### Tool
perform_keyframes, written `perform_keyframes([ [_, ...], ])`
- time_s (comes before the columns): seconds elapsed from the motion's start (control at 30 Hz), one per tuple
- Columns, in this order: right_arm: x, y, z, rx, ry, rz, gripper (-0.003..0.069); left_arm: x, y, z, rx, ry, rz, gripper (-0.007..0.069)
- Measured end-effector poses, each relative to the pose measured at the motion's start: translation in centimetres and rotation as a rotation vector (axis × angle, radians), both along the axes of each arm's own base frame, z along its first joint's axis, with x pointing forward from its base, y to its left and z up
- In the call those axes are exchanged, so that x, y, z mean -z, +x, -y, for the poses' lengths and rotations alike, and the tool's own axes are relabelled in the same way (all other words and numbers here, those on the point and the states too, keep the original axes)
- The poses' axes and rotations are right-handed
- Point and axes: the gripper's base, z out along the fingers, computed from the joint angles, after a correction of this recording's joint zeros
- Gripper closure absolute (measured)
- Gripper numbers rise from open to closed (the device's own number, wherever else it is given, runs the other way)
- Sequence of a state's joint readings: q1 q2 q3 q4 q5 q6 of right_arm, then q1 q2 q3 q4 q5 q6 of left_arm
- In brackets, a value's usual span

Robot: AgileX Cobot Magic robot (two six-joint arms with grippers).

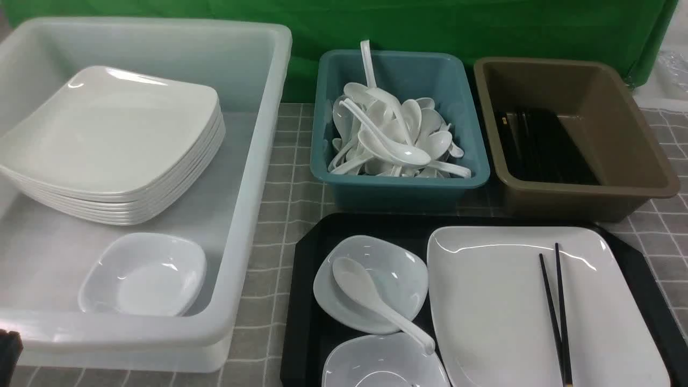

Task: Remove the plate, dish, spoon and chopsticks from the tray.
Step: Use the right arm to grab a pair of chopsticks from the plate

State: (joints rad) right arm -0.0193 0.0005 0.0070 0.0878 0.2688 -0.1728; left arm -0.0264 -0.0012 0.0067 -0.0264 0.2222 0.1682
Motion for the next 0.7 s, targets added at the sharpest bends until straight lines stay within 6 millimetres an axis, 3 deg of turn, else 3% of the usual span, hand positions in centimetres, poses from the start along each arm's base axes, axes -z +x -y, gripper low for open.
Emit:
perform_keyframes([
  [0.7,0.0,0.0,0.0,0.0,0.0,0.0,0.0419,-0.28,0.03,0.04,-0.001,-0.04,0.03,0.0604],
])
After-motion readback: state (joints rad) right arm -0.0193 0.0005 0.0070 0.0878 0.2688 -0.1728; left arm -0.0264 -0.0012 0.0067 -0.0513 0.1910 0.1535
